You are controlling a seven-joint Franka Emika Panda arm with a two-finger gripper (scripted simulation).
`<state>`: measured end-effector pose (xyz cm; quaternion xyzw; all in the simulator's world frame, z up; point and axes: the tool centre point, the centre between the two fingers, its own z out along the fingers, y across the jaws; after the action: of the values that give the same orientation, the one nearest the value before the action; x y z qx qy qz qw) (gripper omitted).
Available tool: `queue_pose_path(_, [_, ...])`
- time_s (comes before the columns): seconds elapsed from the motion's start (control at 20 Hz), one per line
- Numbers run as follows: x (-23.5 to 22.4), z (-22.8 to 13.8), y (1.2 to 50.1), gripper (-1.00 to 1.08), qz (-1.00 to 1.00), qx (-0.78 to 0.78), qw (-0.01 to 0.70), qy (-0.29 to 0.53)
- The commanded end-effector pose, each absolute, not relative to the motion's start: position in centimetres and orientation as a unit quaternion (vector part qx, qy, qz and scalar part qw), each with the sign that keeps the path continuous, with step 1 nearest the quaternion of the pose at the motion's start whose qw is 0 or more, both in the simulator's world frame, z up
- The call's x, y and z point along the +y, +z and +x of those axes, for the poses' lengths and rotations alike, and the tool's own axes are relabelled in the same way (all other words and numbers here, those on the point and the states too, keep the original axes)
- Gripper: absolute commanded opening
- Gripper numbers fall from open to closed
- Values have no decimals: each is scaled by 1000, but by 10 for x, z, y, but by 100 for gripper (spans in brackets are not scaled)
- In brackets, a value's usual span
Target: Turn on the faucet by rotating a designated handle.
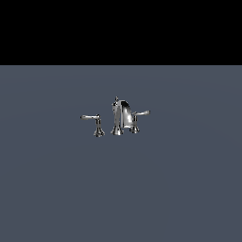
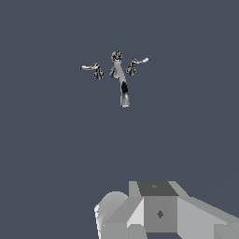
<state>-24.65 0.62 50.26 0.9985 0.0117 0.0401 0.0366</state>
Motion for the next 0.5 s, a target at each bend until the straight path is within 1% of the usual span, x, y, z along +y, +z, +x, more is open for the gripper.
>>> queue_pose_path(0.0, [6, -247, 503, -100, 998, 12, 37, 40])
queue_pose_path(0.45, [11, -233, 488, -100, 999, -12, 35, 39])
